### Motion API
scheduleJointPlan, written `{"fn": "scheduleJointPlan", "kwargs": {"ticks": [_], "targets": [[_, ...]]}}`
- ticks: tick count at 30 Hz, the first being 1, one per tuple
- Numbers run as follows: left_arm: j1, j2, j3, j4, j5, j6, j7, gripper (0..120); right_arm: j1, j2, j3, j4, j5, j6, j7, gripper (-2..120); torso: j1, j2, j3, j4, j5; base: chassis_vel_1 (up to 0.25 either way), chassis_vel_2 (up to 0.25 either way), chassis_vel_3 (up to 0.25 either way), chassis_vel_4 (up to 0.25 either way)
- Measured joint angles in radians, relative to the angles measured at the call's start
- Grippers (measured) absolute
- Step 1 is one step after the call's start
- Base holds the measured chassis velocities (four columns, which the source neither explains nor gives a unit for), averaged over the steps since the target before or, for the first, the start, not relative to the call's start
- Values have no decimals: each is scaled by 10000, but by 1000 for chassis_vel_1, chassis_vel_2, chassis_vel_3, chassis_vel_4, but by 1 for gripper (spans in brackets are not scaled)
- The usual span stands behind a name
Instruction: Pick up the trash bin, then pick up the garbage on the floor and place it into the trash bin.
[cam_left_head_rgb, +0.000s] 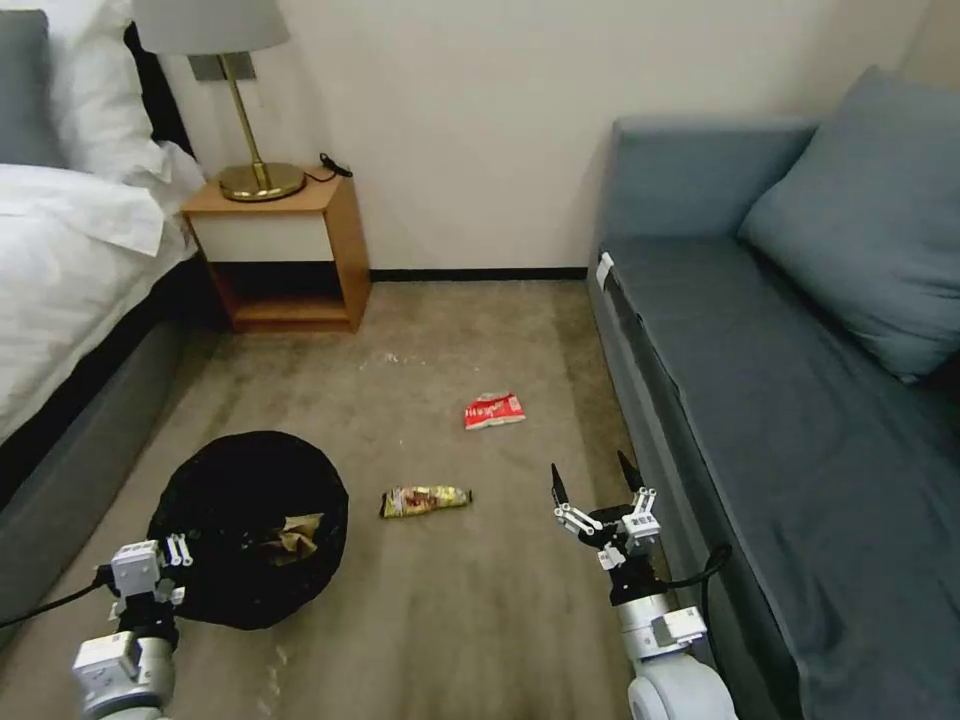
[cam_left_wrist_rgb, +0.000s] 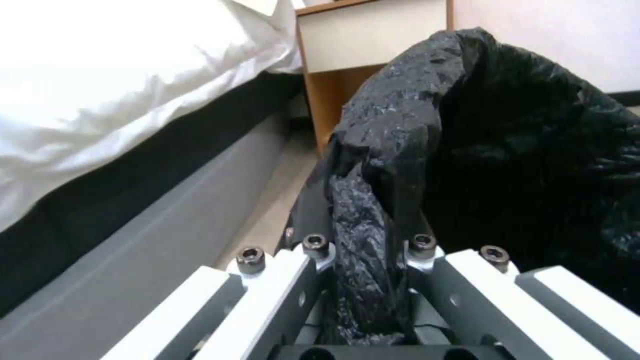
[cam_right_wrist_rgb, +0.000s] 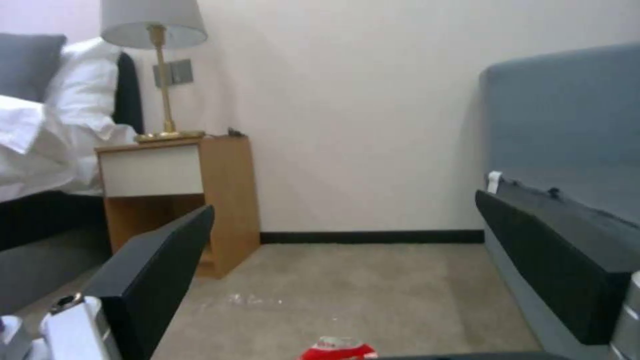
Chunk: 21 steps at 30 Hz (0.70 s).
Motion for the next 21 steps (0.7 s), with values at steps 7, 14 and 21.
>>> {"fn": "scheduleJointPlan", "kwargs": {"ticks": [7,14,21], "targets": [[-3,68,-97,85,-7,-75,0,6,276,-356,-412,-193,-106,-175,-65,100,2,-1,2,-1,0,-243,234,209,-221],[-28,95,-124,104,-12,-73,-1,6,852,-1167,-1158,-331,-47,-1147,-193,100,1,0,-1,3,1,-18,16,11,-13],[-50,107,-193,104,11,-15,-7,6,2841,-2867,-2794,-461,487,-4761,-522,100,1,0,0,1,3,18,-15,-15,14]]}}
